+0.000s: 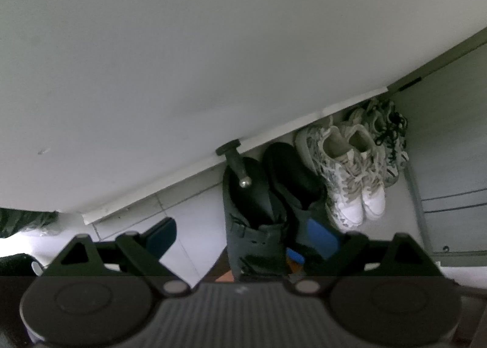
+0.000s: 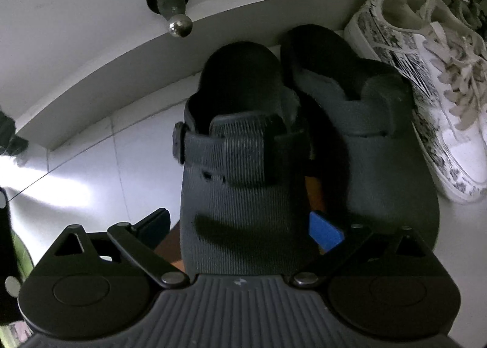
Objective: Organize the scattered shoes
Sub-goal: 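Lower the black slippers beside the patterned sneakers with the right tool, then open the right tool and pull it back from the black slippers, then close the right tool on the black clogs on the mat and lift, then carry the black clogs with the right tool beside the black slippers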
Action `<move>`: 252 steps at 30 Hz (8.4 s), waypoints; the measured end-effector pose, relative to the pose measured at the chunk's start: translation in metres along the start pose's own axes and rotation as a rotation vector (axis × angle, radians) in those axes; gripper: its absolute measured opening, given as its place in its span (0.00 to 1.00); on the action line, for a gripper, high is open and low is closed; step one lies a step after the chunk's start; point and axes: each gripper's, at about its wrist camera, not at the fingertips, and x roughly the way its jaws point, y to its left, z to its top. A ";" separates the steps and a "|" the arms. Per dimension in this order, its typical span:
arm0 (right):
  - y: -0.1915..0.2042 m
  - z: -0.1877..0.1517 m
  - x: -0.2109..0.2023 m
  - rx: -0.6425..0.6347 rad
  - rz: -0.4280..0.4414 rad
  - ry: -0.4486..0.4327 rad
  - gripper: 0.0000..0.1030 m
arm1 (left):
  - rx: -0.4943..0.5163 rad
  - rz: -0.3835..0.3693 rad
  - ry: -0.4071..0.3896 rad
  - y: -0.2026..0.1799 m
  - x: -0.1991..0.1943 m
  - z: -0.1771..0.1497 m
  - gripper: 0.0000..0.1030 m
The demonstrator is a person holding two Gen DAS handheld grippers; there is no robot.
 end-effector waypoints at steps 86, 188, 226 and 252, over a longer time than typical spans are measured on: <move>-0.131 -0.200 -0.080 0.723 0.139 0.337 0.30 | 0.020 -0.025 0.014 -0.068 0.003 -0.020 0.92; -0.061 -0.179 -0.201 0.133 -0.127 -0.154 0.25 | 0.078 -0.172 -0.188 0.022 -0.002 -0.165 0.99; 0.084 -0.023 -0.081 -0.216 0.047 0.013 0.26 | -0.150 -0.141 -0.378 0.173 0.035 -0.190 0.99; 0.096 0.036 -0.017 -0.254 0.069 0.055 0.26 | -0.241 -0.231 -0.373 0.178 0.056 -0.196 0.99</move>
